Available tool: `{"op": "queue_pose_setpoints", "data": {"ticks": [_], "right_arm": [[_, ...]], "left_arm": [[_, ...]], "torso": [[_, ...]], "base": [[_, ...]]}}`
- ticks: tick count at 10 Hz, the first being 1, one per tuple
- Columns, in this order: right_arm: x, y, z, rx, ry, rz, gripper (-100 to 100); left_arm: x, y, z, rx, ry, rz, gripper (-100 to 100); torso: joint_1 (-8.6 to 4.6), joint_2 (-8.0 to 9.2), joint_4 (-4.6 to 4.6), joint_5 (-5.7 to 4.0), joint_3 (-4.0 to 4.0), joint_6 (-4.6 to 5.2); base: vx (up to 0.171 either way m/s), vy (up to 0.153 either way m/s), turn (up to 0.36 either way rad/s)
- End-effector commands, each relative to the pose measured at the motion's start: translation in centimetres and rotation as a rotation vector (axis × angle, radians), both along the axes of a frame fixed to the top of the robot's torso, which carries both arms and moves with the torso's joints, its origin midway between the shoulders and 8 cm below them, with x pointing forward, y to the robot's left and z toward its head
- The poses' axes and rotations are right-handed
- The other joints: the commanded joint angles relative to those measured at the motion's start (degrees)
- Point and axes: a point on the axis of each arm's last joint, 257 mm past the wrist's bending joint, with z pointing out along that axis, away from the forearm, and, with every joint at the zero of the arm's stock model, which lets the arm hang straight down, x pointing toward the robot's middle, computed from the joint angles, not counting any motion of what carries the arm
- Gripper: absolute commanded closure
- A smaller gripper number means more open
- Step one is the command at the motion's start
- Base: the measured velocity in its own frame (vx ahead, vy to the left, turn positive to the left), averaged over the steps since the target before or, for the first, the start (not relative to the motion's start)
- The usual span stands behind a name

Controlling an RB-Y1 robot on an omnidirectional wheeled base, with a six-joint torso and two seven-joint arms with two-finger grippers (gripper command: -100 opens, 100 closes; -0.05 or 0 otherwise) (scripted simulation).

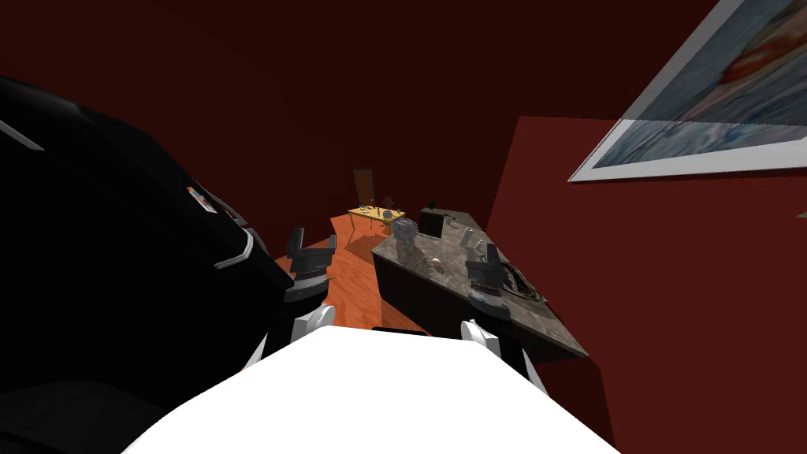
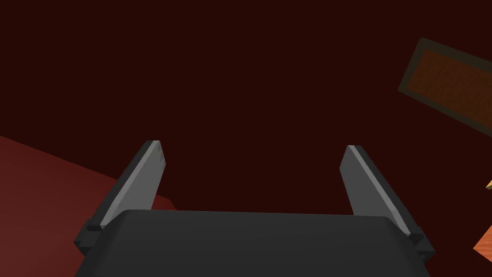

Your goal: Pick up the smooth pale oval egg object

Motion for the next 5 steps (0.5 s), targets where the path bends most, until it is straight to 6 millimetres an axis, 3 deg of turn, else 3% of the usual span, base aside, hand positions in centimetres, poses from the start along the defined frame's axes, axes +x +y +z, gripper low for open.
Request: {"op": "queue_pose_setpoints", "data": {"ticks": [1, 5], "right_arm": [[0.3, 0.7, -0.5, -0.03, 0.016, 0.022, -100], [1.6, 3.9, -3.7, -0.136, 0.102, 0.101, -100]], "left_arm": [[0.0, 0.0, 0.0, 0.0, 0.0, 0.0, 0], [0.0, 0.0, 0.0, 0.0, 0.0, 0.0, 0]], "torso": [[0.0, 0.0, 0.0, 0.0, 0.0, 0.0], [-0.22, 0.37, 0.08, -0.05, 0.21, 0.0]], "base": [[-0.026, -0.016, -0.006], [-0.092, -0.047, -0.005]]}}
